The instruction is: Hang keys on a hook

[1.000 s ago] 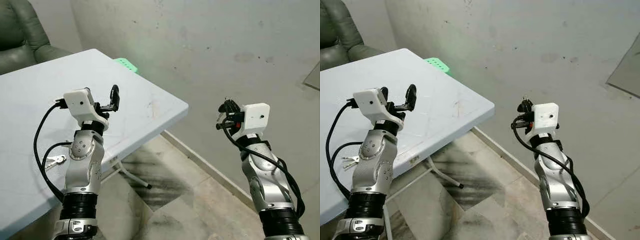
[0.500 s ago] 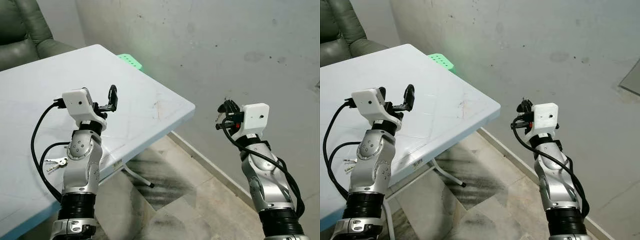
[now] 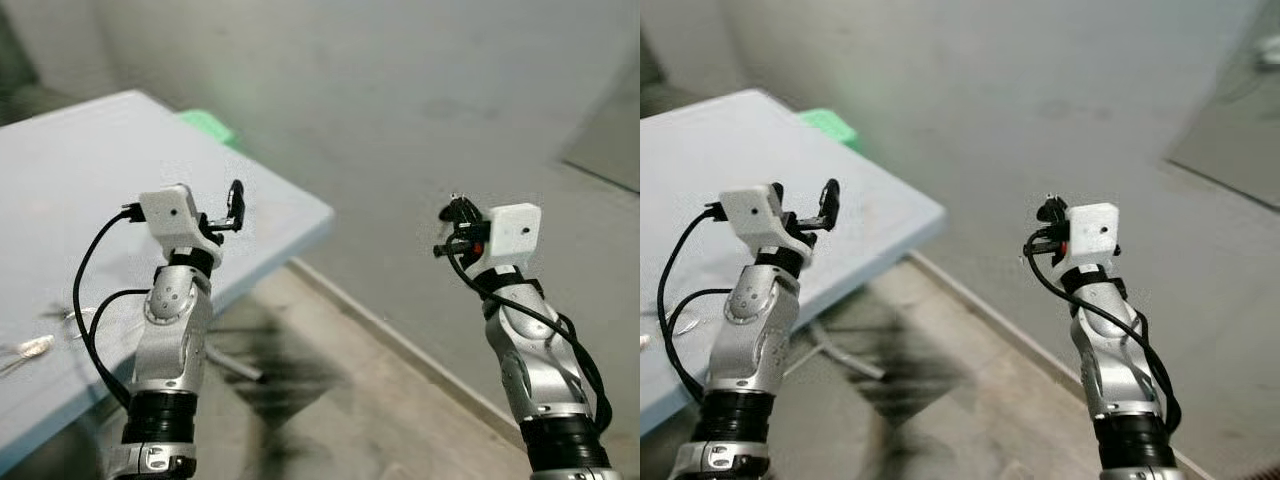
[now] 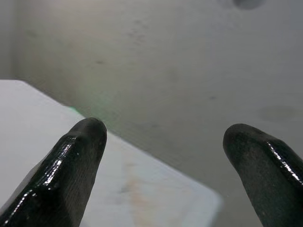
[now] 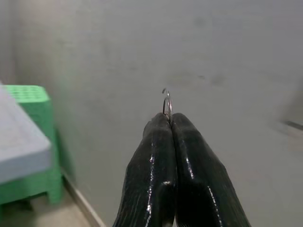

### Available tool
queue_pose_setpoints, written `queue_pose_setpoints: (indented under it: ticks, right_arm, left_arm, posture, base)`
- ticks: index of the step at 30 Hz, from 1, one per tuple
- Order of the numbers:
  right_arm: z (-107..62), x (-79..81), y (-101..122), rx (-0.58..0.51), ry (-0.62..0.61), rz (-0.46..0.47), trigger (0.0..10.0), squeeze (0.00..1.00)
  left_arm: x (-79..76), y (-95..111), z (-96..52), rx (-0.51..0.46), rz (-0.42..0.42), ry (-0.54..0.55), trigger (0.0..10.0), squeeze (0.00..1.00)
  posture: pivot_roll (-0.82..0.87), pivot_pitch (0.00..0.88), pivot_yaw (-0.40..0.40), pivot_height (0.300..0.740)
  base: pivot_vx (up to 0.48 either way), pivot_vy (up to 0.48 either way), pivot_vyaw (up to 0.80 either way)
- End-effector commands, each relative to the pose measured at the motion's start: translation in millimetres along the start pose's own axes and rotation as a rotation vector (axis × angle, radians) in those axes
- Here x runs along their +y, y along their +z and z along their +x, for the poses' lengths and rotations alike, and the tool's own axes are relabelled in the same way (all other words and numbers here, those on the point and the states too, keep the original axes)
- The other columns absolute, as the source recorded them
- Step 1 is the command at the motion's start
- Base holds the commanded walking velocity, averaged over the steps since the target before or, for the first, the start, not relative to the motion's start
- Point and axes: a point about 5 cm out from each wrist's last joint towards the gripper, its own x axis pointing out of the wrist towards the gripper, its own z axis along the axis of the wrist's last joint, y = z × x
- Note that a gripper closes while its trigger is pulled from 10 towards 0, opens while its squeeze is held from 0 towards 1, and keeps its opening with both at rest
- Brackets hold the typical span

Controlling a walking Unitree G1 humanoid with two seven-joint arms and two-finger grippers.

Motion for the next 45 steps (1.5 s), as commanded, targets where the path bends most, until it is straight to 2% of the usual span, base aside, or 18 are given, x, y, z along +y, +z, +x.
queue_pose_setpoints:
  ticks: [1, 25, 42, 45]
  right_arm:
    - [1.2, -3.2, 6.0, -0.020, -0.003, -0.007, 10.0, 0.00]
    - [4.6, -4.2, 9.2, -0.025, -0.015, -0.009, 10.0, 0.00]
    - [6.7, -5.6, 5.7, 0.001, -0.041, -0.016, 10.0, 0.00]
    - [6.7, -4.9, 4.8, 0.006, -0.045, -0.011, 10.0, 0.00]
  left_arm:
    - [-2.2, 4.7, 2.3, -0.013, -0.009, -0.009, 10.0, 0.00]
    - [-2.4, 1.4, 4.1, 0.044, -0.051, 0.024, 10.0, 0.00]
    - [-6.0, 1.9, 5.5, 0.055, 0.012, -0.002, 10.0, 0.00]
    - [-6.5, 1.9, 5.1, 0.053, 0.045, -0.011, 10.0, 0.00]
  posture:
    - [-0.02, 0.000, -0.044, 0.740]
    - [-0.02, 0.000, -0.047, 0.740]
    - [-0.02, 0.000, -0.041, 0.740]
    - [-0.02, 0.000, -0.039, 0.740]
  base:
    - [0.000, 0.000, -0.73]
    - [0.000, 0.000, -0.72]
    - [0.000, 0.000, -0.67]
    - [0.000, 0.000, -0.69]
